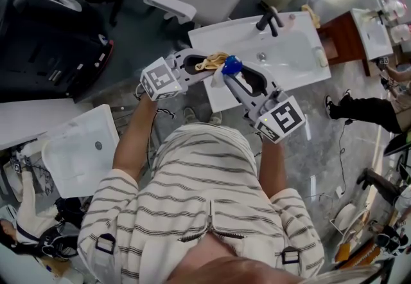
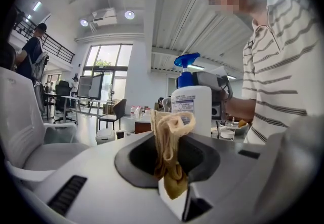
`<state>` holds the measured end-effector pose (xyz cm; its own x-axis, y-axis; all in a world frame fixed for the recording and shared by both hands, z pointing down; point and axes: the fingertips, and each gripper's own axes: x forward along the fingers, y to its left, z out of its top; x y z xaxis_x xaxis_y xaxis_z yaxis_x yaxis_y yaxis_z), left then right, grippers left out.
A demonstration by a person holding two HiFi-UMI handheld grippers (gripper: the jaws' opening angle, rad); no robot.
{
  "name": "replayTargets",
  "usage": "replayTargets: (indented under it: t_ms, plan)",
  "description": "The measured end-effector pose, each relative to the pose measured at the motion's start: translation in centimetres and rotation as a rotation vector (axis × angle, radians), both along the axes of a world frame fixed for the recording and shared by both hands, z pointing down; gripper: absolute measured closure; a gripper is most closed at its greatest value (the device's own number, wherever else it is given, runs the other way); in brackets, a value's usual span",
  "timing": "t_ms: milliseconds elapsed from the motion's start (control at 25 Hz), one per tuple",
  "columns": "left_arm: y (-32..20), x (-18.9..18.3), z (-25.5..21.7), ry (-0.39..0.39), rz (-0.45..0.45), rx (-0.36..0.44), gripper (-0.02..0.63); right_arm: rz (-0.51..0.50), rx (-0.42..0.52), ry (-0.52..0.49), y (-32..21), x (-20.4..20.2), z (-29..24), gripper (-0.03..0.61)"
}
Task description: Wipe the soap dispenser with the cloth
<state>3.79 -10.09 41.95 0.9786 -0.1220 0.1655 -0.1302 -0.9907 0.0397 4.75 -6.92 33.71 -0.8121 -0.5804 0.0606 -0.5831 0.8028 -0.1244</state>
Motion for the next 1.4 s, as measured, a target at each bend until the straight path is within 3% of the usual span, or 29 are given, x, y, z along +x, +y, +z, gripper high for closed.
replayTargets:
  t_ms: [720,1400]
  plan:
    - [0.8,-1.5,1.5,0.003,-0.025,-0.061,0.528,0.012,-0.011,-0.021,-0.3,0.1,0.1,0.453]
    - [1.4,-2.9,-0.7,0.025,-0.081,-0.028,0.526,0.040,-0.016,-0.017,-0.9,0.3,0.1,0.453]
